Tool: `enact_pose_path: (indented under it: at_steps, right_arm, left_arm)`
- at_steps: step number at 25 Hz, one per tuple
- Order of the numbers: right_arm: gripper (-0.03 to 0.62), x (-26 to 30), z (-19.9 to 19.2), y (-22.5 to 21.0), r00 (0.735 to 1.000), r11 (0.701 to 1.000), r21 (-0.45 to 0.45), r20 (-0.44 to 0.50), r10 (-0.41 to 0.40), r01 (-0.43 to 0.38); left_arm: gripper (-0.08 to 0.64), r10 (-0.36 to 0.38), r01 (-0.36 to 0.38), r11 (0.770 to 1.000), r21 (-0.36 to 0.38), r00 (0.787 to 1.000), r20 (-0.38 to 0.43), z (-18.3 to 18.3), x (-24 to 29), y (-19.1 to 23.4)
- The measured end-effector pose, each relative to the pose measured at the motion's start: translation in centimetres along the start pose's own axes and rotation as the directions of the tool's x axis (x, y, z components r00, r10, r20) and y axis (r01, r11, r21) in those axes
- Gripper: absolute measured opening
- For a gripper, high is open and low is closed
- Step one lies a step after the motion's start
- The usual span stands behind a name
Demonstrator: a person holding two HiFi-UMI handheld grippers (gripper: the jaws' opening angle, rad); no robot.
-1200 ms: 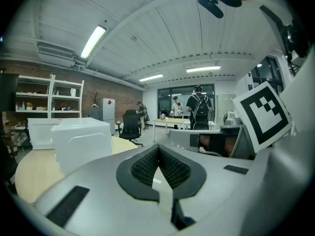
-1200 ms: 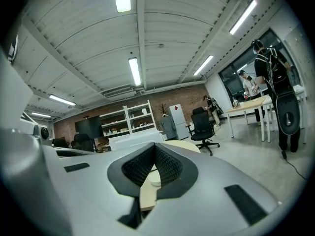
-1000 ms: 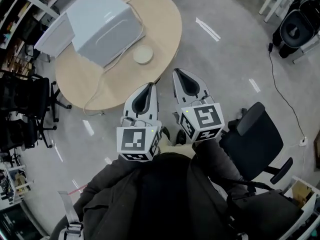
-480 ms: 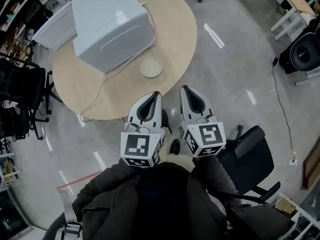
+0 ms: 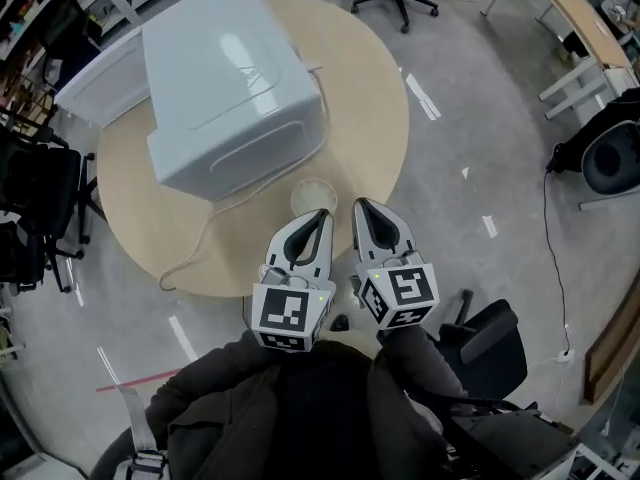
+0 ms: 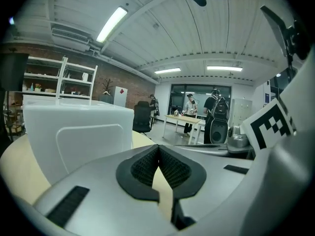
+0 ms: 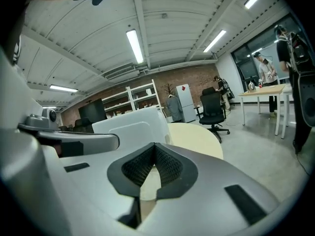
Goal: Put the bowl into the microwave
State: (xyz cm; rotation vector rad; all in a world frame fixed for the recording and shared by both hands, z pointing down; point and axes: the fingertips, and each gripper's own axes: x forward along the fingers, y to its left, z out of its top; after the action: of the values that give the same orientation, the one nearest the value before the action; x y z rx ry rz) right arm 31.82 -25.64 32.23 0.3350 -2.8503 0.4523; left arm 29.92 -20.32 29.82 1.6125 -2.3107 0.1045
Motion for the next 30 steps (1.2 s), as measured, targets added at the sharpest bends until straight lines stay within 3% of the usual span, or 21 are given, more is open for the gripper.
enact_pose_path:
  at_steps: [8,12,18,27,30]
  right_arm:
    - [0.008,3.4,5.8,0.8,0.998,0.997,-0.065,0.045,0.042,-0.039]
    - [0.008,3.3,6.7,0.9,0.997,0.995,-0.074,0.032,0.071,-0.068]
    - [0.008,7.0,2.5,-0.3,0.993,0.991,-0.060,-0.020,0.118,-0.119]
    - [0.009,8.2,-6.8,-3.1,0.983,0.998,0.038,-0.173,0.064,-0.058]
    - [0.021,8.7,-9.4,-3.1,0.975,0.996,0.074,-0.213,0.068,-0.053]
  left_arm:
    - [0.009,0.050,-0.049,0.999,-0.013,0.996,0.069,4.7,1.1,3.1]
    - [0.009,0.087,-0.086,0.996,-0.022,0.994,0.059,5.3,0.6,2.9]
    - [0.009,0.157,-0.155,0.985,-0.076,0.987,0.015,0.9,2.6,5.5]
    - [0.013,0.169,-0.201,0.962,-0.183,0.970,-0.175,-8.0,2.8,7.0]
    - [0.108,0.175,-0.225,0.945,-0.236,0.961,-0.214,-10.4,2.4,8.4]
